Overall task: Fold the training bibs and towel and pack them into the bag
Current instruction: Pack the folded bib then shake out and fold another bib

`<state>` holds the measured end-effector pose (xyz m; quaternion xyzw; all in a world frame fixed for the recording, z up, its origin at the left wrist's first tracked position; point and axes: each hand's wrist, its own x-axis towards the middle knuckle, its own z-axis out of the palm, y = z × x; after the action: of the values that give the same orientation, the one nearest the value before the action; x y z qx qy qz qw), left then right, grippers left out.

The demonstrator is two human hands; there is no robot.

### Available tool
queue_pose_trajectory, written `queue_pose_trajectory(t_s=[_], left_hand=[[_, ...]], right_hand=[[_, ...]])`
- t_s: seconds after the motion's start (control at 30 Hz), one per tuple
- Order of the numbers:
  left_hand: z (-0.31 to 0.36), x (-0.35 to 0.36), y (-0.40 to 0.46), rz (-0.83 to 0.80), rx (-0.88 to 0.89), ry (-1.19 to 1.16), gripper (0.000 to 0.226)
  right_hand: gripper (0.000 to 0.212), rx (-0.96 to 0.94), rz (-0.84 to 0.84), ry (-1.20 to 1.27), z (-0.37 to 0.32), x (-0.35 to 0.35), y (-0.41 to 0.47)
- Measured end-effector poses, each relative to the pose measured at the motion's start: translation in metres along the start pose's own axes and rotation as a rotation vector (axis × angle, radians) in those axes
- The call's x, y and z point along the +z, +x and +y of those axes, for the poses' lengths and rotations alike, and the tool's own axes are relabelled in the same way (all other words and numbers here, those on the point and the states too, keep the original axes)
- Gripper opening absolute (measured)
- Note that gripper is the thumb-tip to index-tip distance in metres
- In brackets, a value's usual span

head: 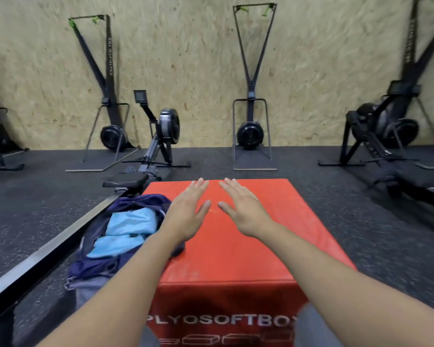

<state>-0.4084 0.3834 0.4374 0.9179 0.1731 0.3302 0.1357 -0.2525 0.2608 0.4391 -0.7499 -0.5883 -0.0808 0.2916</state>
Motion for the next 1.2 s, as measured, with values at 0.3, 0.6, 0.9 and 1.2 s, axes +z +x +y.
queue_pose_trajectory(t_s=[0.3,0.6,0.9,1.2], left_hand=[[0.136,0.125,-0.018,-0.169,0.152,-0.299,0.059],[0.206,0.251,-0.047,-0.412,0.262,-0.324,0.063],[0.247,0.361,-0.092,-0.662,0.425,-0.295,0.059],[0.279,0.443,-0.11,-0.844,0.463,-0.3,0.059]], right_hand=[[0.068,0.183,0.082,-0.007,0.101,-0.072,-0.16],[0.067,0.384,0.07,-0.033,0.2,-0.068,-0.289],[0.062,0.681,-0.044,-0.043,0.274,-0.034,-0.426],[0.066,1.016,-0.227,0.034,0.314,0.028,-0.542]])
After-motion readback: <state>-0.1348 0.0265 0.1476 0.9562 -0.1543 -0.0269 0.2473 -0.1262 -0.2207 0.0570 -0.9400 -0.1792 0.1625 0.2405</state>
